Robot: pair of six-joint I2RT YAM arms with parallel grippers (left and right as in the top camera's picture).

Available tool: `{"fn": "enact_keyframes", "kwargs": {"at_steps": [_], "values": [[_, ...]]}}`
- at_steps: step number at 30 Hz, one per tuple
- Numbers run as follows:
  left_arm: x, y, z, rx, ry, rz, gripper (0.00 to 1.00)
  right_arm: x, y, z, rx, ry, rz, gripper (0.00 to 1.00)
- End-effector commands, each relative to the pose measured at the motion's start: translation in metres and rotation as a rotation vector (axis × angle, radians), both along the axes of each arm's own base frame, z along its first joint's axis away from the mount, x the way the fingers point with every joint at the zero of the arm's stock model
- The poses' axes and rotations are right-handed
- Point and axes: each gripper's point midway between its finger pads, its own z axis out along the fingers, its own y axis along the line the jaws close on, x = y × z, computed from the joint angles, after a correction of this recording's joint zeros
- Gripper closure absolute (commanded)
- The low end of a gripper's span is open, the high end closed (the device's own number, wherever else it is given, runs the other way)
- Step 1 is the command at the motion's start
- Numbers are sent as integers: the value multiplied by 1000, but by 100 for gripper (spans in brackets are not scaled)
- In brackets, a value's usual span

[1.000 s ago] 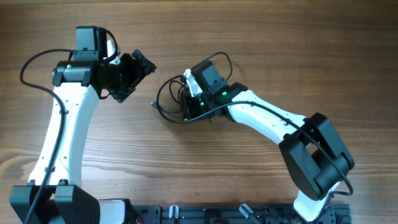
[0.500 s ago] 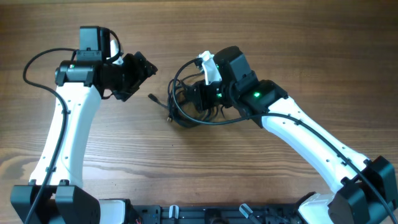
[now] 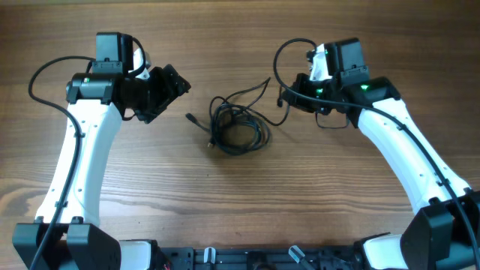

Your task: Untangle cables

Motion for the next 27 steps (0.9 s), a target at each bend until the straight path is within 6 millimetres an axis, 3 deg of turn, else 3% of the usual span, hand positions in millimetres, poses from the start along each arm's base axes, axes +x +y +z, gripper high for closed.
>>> {"fn": "enact_keyframes", "kwargs": {"at_steps": [1, 5, 6, 7, 8, 11, 13, 17, 19, 23, 27], "values": [[0, -1, 0, 9, -11, -27, 18, 9, -20, -27, -139, 11, -55, 96], [-1, -1, 0, 9, -10, -27, 18, 19, -39, -57, -244, 49, -112, 94], [-1, -1, 0, 9, -11, -27, 18, 21, -45, -65, -271, 61, -126, 84], [-1, -1, 0, 10, -12, -29, 18, 22, -49, -69, -287, 68, -136, 62], [-1, -1, 0, 10, -12, -29, 18, 23, -53, -72, -295, 73, -146, 49], [0, -1, 0, 10, -12, -29, 17, 29, -57, -67, -270, 61, -159, 33], [0, -1, 0, 10, -12, -29, 17, 35, -50, -53, -226, 35, -139, 32], [0, -1, 0, 10, -12, -29, 17, 46, -13, -2, -71, -56, -17, 28], [-1, -1, 0, 10, -11, -29, 17, 42, 3, 4, 3, -30, -9, 28], [0, -1, 0, 10, -12, -29, 17, 32, 26, -15, -8, 20, -1, 37], [-1, -1, 0, 10, -11, -29, 15, 28, 41, -66, -57, 134, -31, 44]]}}
